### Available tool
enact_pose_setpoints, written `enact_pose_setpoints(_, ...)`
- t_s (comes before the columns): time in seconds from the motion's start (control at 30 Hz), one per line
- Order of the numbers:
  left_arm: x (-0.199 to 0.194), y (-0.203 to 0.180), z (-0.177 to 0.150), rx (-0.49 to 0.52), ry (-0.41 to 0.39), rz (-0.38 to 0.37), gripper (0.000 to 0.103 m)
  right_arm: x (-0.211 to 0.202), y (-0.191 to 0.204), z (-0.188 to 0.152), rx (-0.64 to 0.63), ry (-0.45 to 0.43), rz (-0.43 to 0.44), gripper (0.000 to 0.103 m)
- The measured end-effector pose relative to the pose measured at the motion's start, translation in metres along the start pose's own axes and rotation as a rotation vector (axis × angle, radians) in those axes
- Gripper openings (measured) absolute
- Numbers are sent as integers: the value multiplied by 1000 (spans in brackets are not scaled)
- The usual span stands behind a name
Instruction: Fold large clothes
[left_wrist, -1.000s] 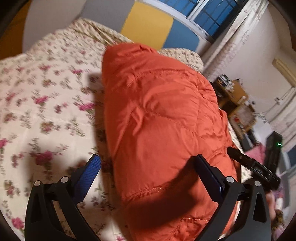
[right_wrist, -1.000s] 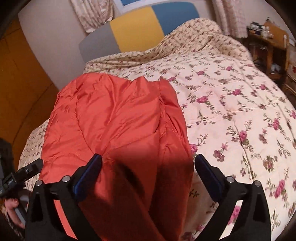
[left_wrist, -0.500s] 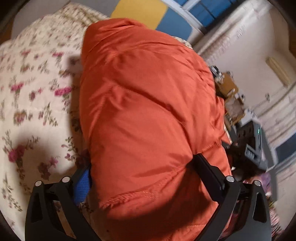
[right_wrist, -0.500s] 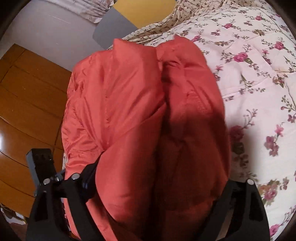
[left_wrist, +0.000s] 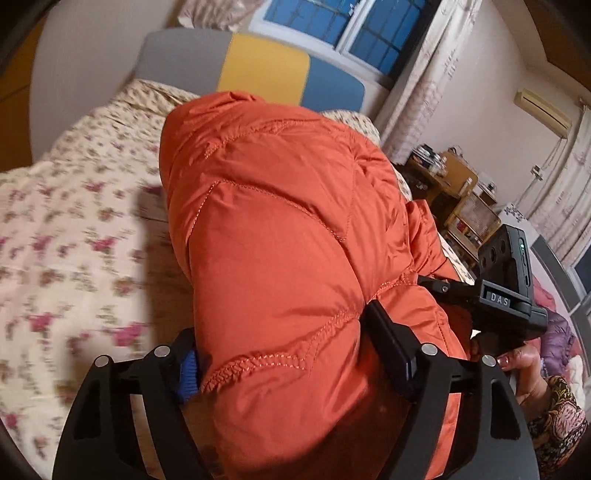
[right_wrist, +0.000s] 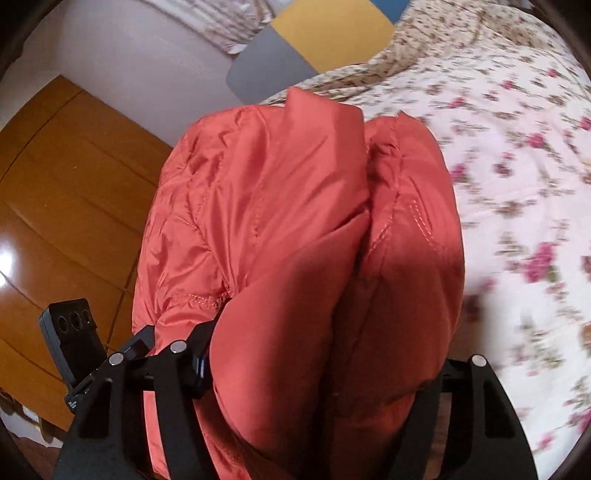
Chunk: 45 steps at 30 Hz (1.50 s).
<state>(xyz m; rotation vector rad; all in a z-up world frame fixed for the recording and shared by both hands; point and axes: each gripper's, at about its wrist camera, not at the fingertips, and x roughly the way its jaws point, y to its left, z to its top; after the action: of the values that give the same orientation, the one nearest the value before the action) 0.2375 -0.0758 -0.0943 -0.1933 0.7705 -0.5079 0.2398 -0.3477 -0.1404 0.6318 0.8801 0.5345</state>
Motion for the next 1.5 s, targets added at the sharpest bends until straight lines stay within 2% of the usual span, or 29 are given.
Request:
enact_pose_setpoints(0.13,-31,38,-4,-40,-37,48,78,36,43,-4,-71,6,4,67)
enact_pose_setpoints(0.47,-111,140,-25,-188,-131,194,78,157,150,-20,-239,83,42,67)
enact_pose_setpoints(0.53,-122,160,-28,-216,-146,230,78,181,164,-23,-263,87,19,68)
enact_pose_setpoints(0.63,-125,183,-37,-272,-129,236,81,200,167,-29,-256,66,-37,78)
enact_pose_setpoints(0.67,-124,191,-42,-314,-123,227,84,201,163,-30,-243,59,-40,82)
enact_pose_setpoints(0.7,-125,190,-44,-327,-127,236,88,200,158,-31,-231,52,-45,84)
enact_pose_setpoints(0.8,-130,173,-46,-281,-154,306,89,179,150,-31,-199,10,-86,84)
enact_pose_setpoints(0.9,-142,153,-42,-234,-210,436,92,137,155,-33,-196,-133,-138,85)
enact_pose_setpoints(1.0,-148,141,-24,-201,-277,531,95,119,172,-25,-250,-242,-194,83)
enact_pose_setpoints(1.03,-146,139,-18,-190,-275,552,95,121,181,-20,-278,-246,-209,81)
enact_pose_setpoints(1.17,-116,141,20,-136,-223,644,95,151,212,-11,-394,-197,-231,51)
enact_pose_setpoints(1.2,-109,142,23,-129,-210,658,95,167,217,-7,-435,-170,-277,45)
enact_pose_setpoints(1.33,-77,150,28,-91,-157,679,96,201,204,-3,-433,-97,-367,44)
enact_pose_setpoints(1.37,-72,152,28,-91,-149,676,100,208,195,0,-404,-85,-366,46)
enact_pose_setpoints(1.5,-57,158,24,-84,-149,658,100,215,159,0,-306,-64,-297,51)
